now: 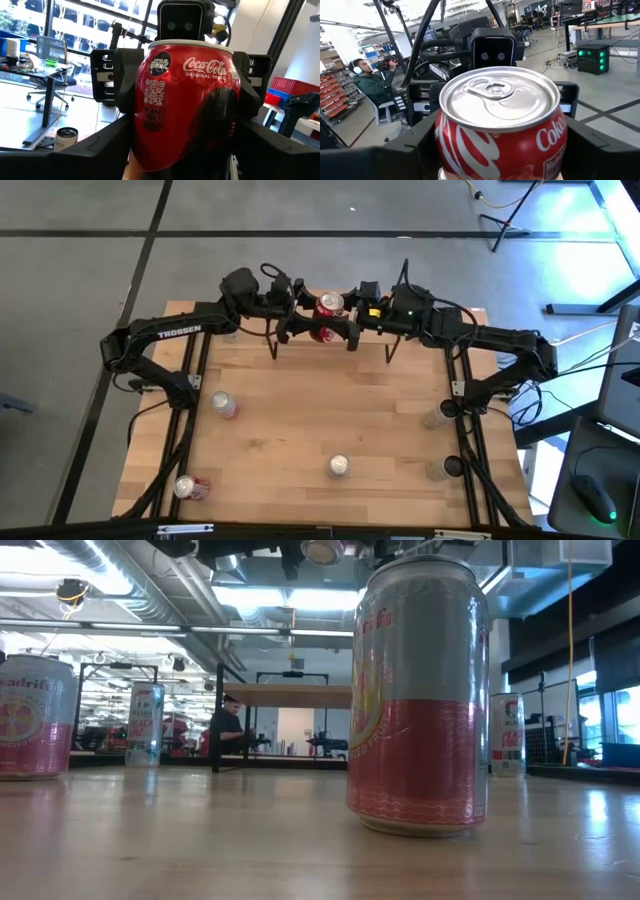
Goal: Place canned beverage on shelf
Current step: Put the top red soda can on the shelf
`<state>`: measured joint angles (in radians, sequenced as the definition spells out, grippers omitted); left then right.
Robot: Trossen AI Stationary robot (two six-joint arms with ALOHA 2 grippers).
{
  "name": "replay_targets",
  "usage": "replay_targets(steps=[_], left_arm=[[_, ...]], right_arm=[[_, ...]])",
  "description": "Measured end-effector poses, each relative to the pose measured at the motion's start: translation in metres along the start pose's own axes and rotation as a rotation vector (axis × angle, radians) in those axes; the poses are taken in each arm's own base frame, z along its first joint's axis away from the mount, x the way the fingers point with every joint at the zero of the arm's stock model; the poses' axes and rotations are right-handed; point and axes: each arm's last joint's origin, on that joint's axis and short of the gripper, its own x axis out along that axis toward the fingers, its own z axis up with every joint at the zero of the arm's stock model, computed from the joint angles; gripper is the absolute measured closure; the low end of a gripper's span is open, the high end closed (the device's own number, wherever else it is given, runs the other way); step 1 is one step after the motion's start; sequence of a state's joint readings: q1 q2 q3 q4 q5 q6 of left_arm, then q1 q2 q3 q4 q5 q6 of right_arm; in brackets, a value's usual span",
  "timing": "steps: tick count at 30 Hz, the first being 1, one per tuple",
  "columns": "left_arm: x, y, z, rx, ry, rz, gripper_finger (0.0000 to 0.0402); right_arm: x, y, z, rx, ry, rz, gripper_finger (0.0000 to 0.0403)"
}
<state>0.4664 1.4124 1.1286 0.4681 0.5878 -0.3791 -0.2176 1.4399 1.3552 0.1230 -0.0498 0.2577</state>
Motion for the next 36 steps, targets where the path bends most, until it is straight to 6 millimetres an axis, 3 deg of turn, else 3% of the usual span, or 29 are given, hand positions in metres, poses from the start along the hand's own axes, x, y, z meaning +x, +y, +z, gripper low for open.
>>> replay_targets(steps=[6,10,14,22,27,36], left_arm=[[-0.005,0.009,0.001,-0.011,0.017,0.026,0.0108],[-0.012,0.017,-0.002,-0.052,0.07,0.114,0.0107],[-0.017,0.021,-0.001,-0.04,0.082,0.165,0.0107],[-0.019,0.026,-0.015,-0.076,0.181,0.255,0.0106],[-0.018,0.025,-0.016,-0.073,0.18,0.273,0.0106],[-0.016,0.025,-0.014,-0.059,0.142,0.312,0.0105]], right_arm=[[-0.007,-0.001,0.003,-0.006,0.023,-0.039,0.0129],[-0.02,-0.007,0.004,-0.061,0.072,-0.195,0.0129],[-0.037,-0.01,0.019,-0.112,0.03,-0.314,0.0129],[-0.052,-0.033,0.008,-0.201,0.2,-0.611,0.0129],[-0.054,-0.057,-0.013,-0.2,0.282,-0.712,0.0129],[-0.059,-0.107,-0.051,-0.095,0.184,-0.766,0.0129]])
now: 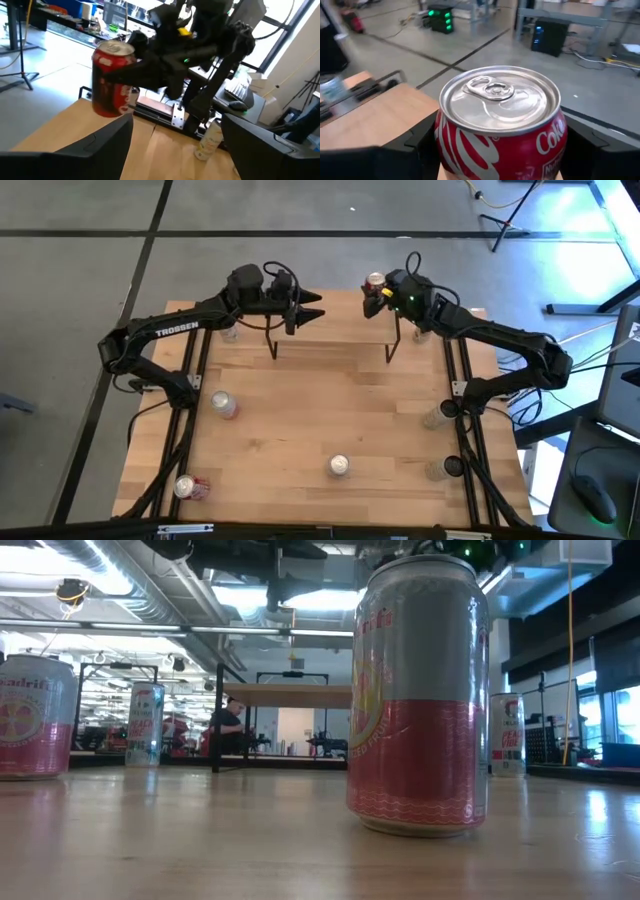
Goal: Place canned beverage on shelf
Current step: Put the top red soda can on the shelf
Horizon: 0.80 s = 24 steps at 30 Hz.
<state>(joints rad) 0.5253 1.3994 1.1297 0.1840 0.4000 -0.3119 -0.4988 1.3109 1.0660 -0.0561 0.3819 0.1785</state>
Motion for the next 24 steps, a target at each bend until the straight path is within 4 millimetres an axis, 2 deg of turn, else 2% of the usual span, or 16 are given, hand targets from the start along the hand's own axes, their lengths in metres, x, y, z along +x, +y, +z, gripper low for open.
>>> replay_targets(steps=[5,12,22,24], left_arm=[[0.002,-0.005,-0.001,0.004,0.0,-0.019,0.0105],[0.004,-0.01,-0.002,0.008,-0.006,-0.015,0.0105],[0.004,-0.01,-0.002,0.008,-0.013,0.007,0.0105],[0.004,-0.01,-0.002,0.008,-0.013,0.007,0.0105]], right_arm=[[0.009,-0.014,-0.021,0.036,0.027,-0.017,0.0129],[0.015,-0.026,-0.038,0.049,0.024,-0.052,0.0129],[0.016,-0.029,-0.044,0.047,0.035,-0.06,0.0129],[0.016,-0.029,-0.044,0.045,0.04,-0.06,0.0118]])
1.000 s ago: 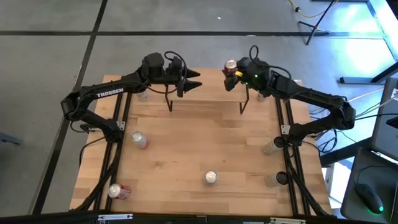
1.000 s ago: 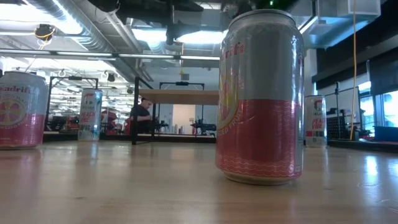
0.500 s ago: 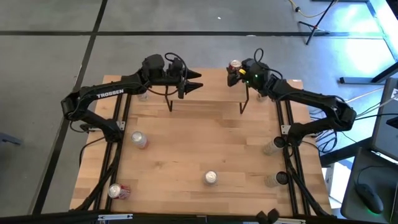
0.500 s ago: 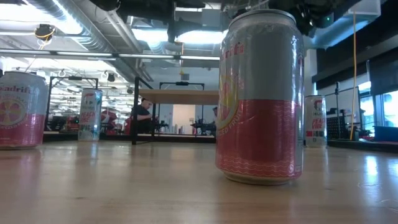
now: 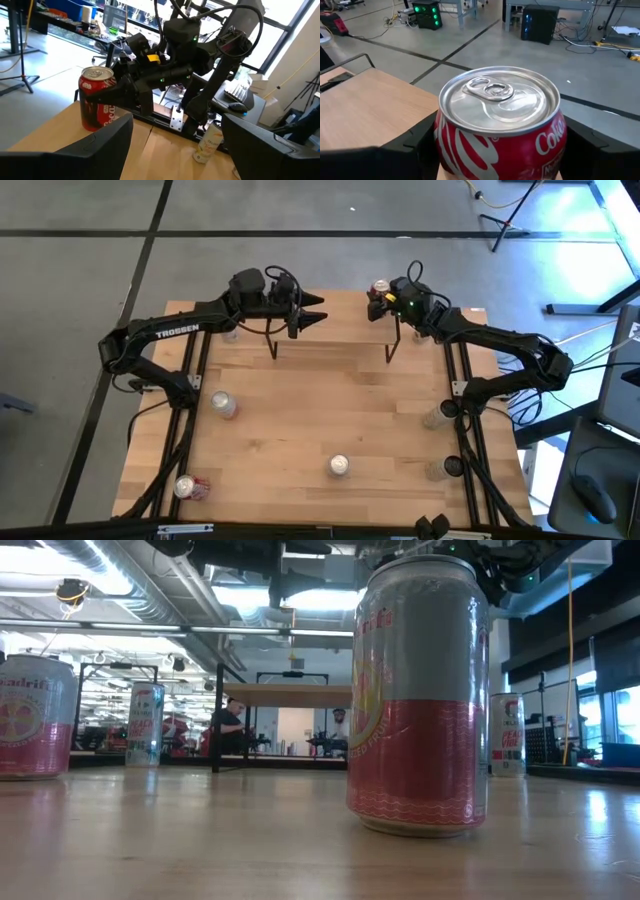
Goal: Place canned beverage on shelf
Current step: Put the top red soda can on the shelf, then put the red soda can on the shelf aligned with the other red soda can
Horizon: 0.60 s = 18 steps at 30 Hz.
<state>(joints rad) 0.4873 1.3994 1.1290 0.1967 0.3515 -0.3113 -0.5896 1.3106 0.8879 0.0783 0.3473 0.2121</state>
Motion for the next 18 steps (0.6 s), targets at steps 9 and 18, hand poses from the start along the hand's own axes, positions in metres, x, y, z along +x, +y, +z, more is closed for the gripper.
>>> replay_targets(steps=[9,18], left_arm=[[0.0,0.0,0.0,0.0,0.001,-0.002,0.0105],[0.0,-0.003,-0.001,0.004,0.029,-0.085,0.0105]], right_arm=[[-0.001,0.0,0.0,-0.011,0.026,-0.004,0.0022],[-0.056,0.014,0.062,-0.102,0.065,0.1,0.0012]])
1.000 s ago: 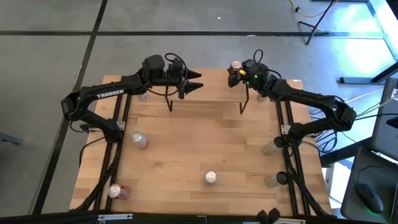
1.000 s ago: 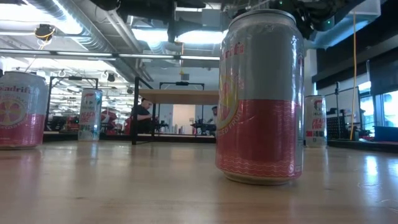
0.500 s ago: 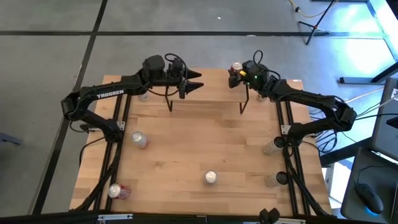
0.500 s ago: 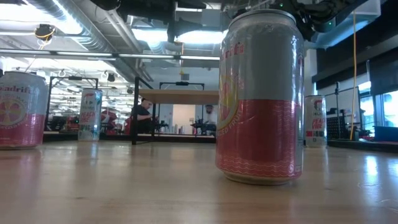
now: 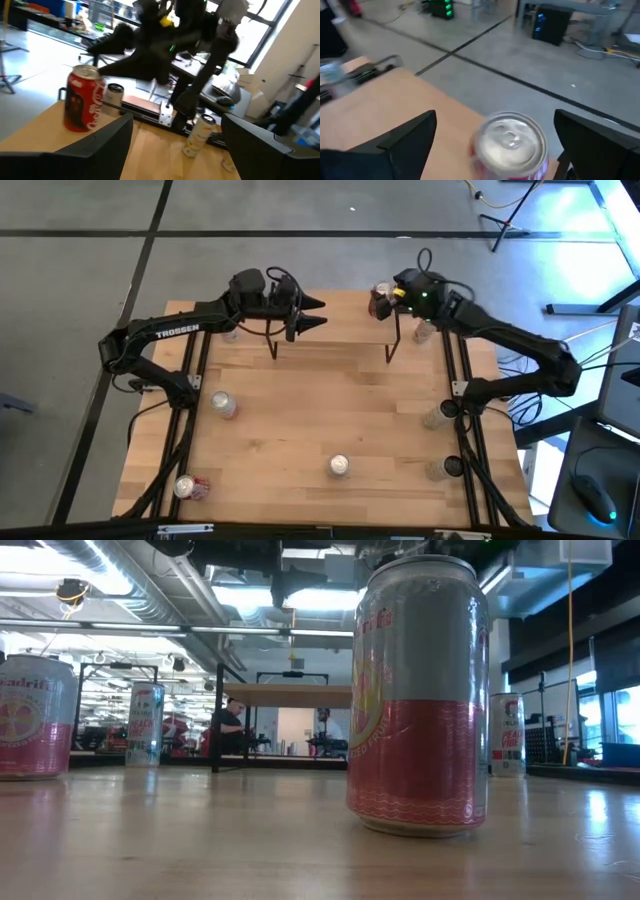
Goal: Place canned beverage on shelf
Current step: Put the red soda can on the shelf aligned with the other red soda can
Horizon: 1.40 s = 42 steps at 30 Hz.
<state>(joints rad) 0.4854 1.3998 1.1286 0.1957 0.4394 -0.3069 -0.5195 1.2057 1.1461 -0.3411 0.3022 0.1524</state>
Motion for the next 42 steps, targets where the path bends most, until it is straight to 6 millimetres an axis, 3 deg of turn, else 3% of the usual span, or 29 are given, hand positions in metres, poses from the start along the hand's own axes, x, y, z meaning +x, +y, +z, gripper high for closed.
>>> replay_targets(steps=[3,7,14,18,22,26,31,38,42], left_arm=[[0.002,-0.006,-0.002,-0.004,0.02,-0.052,0.0105],[0.008,-0.022,-0.009,0.003,0.063,-0.141,0.0105],[0.021,-0.069,-0.035,0.035,0.189,-0.212,0.0107],[0.025,-0.101,-0.05,0.056,0.246,-0.168,0.0111],[0.02,-0.141,-0.052,0.095,0.351,-0.066,0.0111],[0.002,-0.18,-0.05,0.111,0.518,0.017,0.0111],[-0.035,-0.217,-0.05,0.019,0.778,0.07,0.0111],[-0.081,-0.255,-0.067,-0.233,1.039,0.207,0.0111],[-0.111,-0.277,-0.082,-0.286,1.155,0.271,0.0111]], right_arm=[[-0.035,0.009,0.023,-0.021,0.048,0.115,0.0012],[-0.072,0.027,0.035,0.028,0.135,0.347,0.0011],[-0.114,0.071,0.022,0.082,0.269,0.674,0.0011],[-0.133,0.095,0.01,0.022,0.311,0.777,0.0011],[-0.151,0.114,0.0,-0.043,0.336,0.857,0.0011],[-0.167,0.128,-0.01,-0.095,0.349,0.907,0.001],[-0.179,0.145,-0.022,-0.156,0.378,0.953,0.001],[-0.18,0.164,-0.037,-0.214,0.421,0.961,0.001],[-0.176,0.172,-0.043,-0.233,0.444,0.949,0.001]])
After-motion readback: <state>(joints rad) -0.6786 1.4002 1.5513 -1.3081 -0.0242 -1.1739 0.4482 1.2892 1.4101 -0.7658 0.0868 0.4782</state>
